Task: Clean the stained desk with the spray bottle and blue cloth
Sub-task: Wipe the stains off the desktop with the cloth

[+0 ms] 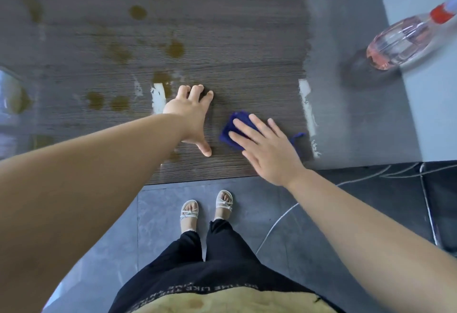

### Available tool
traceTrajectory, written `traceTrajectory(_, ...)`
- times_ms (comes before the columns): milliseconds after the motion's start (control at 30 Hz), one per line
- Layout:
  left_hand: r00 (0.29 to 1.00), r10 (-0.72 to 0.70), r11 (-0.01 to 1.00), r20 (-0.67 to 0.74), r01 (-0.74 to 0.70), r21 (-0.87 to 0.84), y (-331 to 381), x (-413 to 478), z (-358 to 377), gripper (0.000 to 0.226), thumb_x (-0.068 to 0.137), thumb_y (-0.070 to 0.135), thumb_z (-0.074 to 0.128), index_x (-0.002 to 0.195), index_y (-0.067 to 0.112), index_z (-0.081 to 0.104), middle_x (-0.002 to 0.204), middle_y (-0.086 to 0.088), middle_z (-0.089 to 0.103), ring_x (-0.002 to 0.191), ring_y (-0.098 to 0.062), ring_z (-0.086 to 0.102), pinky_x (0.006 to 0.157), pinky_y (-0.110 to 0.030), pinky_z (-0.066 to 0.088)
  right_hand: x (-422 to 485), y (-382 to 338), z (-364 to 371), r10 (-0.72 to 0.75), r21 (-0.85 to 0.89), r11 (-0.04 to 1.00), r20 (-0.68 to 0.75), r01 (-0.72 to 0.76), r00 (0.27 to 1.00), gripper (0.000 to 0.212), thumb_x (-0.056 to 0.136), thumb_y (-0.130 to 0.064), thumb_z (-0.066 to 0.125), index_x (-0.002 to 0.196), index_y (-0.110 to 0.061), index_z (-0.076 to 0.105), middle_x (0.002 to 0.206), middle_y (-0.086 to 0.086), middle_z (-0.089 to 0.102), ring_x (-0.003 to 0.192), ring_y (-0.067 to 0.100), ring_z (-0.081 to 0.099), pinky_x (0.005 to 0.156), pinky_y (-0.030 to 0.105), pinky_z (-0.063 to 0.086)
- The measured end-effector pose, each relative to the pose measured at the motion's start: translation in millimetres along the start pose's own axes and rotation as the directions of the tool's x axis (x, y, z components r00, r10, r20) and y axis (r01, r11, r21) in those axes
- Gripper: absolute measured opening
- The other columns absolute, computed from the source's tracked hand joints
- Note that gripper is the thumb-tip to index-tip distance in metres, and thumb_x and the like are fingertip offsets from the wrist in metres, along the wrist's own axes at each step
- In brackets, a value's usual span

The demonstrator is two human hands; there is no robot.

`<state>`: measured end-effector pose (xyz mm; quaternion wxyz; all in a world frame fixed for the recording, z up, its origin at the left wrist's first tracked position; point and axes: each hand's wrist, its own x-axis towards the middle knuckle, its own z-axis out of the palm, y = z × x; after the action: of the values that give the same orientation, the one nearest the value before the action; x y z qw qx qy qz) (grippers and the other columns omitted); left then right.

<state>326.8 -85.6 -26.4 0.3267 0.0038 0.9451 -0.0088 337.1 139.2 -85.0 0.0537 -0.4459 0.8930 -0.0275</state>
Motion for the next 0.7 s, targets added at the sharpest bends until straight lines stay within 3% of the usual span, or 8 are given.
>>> traceTrajectory(67, 1.0, 0.006, 1.0, 0.007, -0.006, -0.005, -0.2, -0.4, -0.9, 0.144, 0.044, 0.067, 0.08, 0.15, 0.022, -0.006, 0.156, -0.003, 0.0, 0.143, -0.031, -0.002, 0.107, -0.043, 0.035, -1.9, 33.0, -3.0, 0.191, 0.021, 0.982, -0.021, -0.19, 0.981, 0.046, 0.097, -0.031, 0.033, 0.143, -0.025, 0.038, 0.153, 0.0, 0.032, 0.14, 0.031, 0.029, 0.108, 0.056, 0.029)
traceTrajectory(200, 1.0, 0.017, 0.997, -0.001, -0.017, -0.074, -3.0, 0.6, -8.9, 0.121, 0.057, 0.061, 0.078, 0.15, 0.024, 0.009, 0.152, -0.003, 0.013, 0.138, -0.029, 0.013, 0.104, -0.043, 0.04, 39.3, 16.2, -5.8, 0.689, 0.142, 0.719, -0.024, -0.68, 0.724, 0.05, 0.101, -0.036, 0.028, 0.149, -0.023, 0.023, 0.158, 0.001, 0.014, 0.145, 0.033, 0.009, 0.116, 0.053, 0.011)
traceTrajectory(267, 0.999, 0.037, 0.977, -0.04, -0.044, -0.21, -11.3, 2.0, -14.9, 0.088, 0.074, 0.047, 0.07, 0.147, 0.028, 0.026, 0.148, -0.004, 0.024, 0.135, -0.028, 0.021, 0.105, -0.044, 0.037, 54.3, -22.7, -4.3, 0.6, 0.129, 0.794, -0.008, -0.595, 0.8, 0.053, 0.099, -0.041, 0.022, 0.149, -0.023, 0.023, 0.159, 0.002, 0.014, 0.145, 0.033, 0.01, 0.114, 0.052, 0.011)
traceTrajectory(333, 0.995, 0.028, 0.955, -0.095, -0.055, -0.292, -23.1, -1.4, -16.0, 0.061, 0.082, 0.033, 0.06, 0.14, 0.031, 0.04, 0.143, -0.005, 0.034, 0.133, -0.028, 0.025, 0.107, -0.046, 0.034, 48.2, -48.2, -1.4, 0.279, 0.123, 0.953, -0.003, -0.276, 0.96, 0.053, 0.096, -0.04, 0.024, 0.144, -0.021, 0.037, 0.154, 0.004, 0.029, 0.141, 0.036, 0.024, 0.11, 0.056, 0.023)
traceTrajectory(433, 0.987, -0.088, 0.926, -0.133, 0.032, -0.376, -44.8, -19.2, -8.6, 0.05, 0.084, 0.025, 0.056, 0.133, 0.032, 0.048, 0.142, -0.003, 0.038, 0.133, -0.028, 0.024, 0.105, -0.045, 0.035, 28.7, -24.9, 0.5, -0.12, 0.032, 0.992, 0.053, 0.119, 0.991, 0.048, 0.095, -0.034, 0.031, 0.14, -0.023, 0.044, 0.15, 0.001, 0.037, 0.137, 0.033, 0.034, 0.107, 0.055, 0.029)
traceTrajectory(533, 0.972, -0.218, 0.897, -0.083, 0.166, -0.409, -71.5, -40.3, 7.6, 0.058, 0.082, 0.027, 0.059, 0.138, 0.029, 0.042, 0.142, -0.007, 0.035, 0.134, -0.03, 0.021, 0.102, -0.044, 0.034, 34.7, 5.8, -5.6, 0.108, 0.022, 0.994, -0.003, -0.108, 0.994, 0.047, 0.097, -0.033, 0.03, 0.142, -0.025, 0.04, 0.152, -0.001, 0.033, 0.139, 0.031, 0.03, 0.108, 0.057, 0.029)
traceTrajectory(633, 0.963, -0.267, 0.879, -0.029, 0.231, -0.418, -91.7, -56.5, 24.5, 0.072, 0.079, 0.033, 0.064, 0.143, 0.028, 0.032, 0.145, -0.008, 0.026, 0.136, -0.031, 0.015, 0.105, -0.048, 0.034, 60.7, -10.0, -7.3, 0.537, 0.136, 0.836, -0.005, -0.531, 0.844, 0.049, 0.101, -0.031, 0.031, 0.148, -0.026, 0.025, 0.158, -0.002, 0.016, 0.145, 0.031, 0.012, 0.115, 0.052, 0.012)
traceTrajectory(700, 0.966, -0.258, 0.889, -0.017, 0.231, -0.396, -101.8, -65.6, 34.4, 0.082, 0.076, 0.038, 0.069, 0.146, 0.028, 0.026, 0.148, -0.006, 0.021, 0.137, -0.031, 0.012, 0.107, -0.047, 0.031, 71.3, -42.6, -5.8, 0.591, 0.147, 0.797, 0.009, -0.586, 0.806, 0.051, 0.1, -0.033, 0.032, 0.149, -0.025, 0.022, 0.159, -0.001, 0.013, 0.145, 0.032, 0.008, 0.115, 0.052, 0.009)
